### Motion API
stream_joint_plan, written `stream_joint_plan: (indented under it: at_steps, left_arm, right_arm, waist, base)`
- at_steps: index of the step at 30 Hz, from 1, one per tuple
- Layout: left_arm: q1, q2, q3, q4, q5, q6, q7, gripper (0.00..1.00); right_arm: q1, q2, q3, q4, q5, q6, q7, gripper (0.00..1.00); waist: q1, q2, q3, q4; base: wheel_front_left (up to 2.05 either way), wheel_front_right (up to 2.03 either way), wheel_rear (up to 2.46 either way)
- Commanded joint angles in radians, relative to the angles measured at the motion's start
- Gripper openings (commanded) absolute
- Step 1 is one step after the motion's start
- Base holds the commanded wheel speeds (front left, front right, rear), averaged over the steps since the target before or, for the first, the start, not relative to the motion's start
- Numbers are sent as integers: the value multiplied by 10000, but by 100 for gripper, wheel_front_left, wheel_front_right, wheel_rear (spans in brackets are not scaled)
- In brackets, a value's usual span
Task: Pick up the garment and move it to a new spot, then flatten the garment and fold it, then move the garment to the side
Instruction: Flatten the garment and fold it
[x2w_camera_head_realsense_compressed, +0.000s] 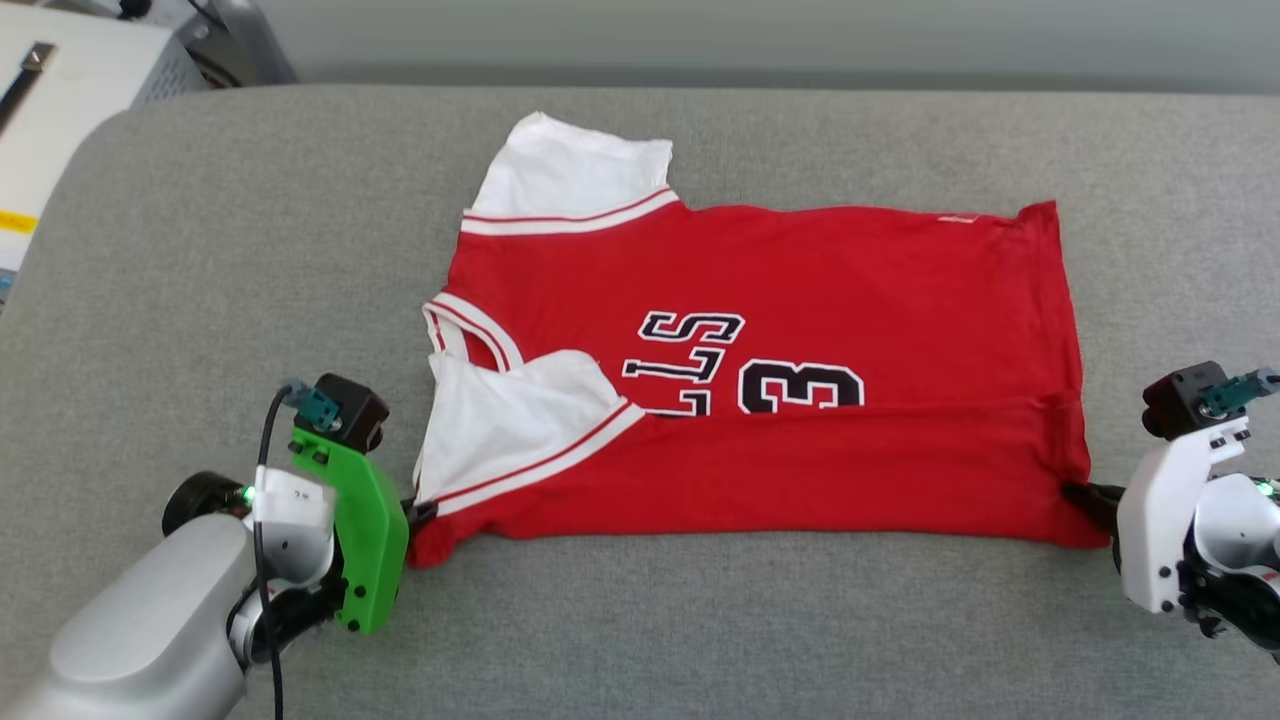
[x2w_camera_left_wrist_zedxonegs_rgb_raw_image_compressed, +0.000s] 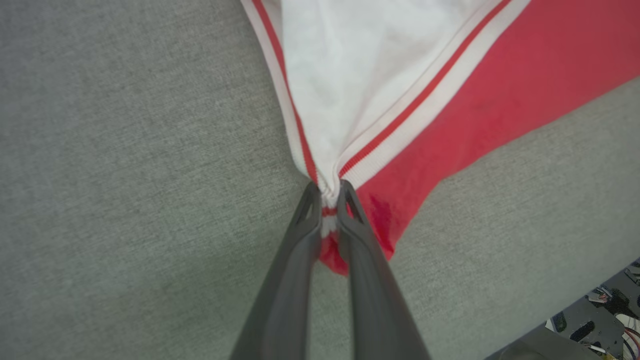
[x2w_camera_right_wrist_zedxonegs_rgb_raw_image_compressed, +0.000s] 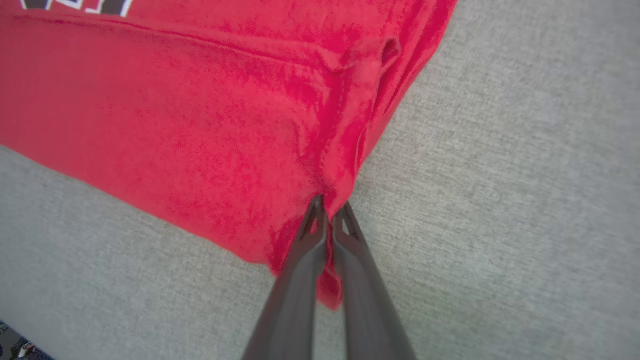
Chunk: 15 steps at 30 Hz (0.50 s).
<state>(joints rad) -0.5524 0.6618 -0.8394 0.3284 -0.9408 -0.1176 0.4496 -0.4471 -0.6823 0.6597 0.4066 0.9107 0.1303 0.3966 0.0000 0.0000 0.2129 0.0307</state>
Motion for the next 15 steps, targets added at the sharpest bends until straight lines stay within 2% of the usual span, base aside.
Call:
stream_joint_plan:
  at_steps: [1,10,15]
  left_arm:
    - [231,147,40,-62,-182,65,-40,0]
    - [1310,911,35,-1728,-709,456,321,0]
    - [1860,1282,49,-2618,-834,897,374,0]
  right_arm:
    - [241,-212,100,-173,94,4,-96,0]
    - [1732,-1457,-501,-1977,554,4,-431,0]
    - [2646,-1633,-1123,-2609,605,4,-199,0]
  waist:
    - [0,0,-469,-41]
    - [0,0,-1156,20]
    - [0,0,-1063,-1]
  base:
    - [0,0,0]
    - [0,0,0]
    - [0,0,0]
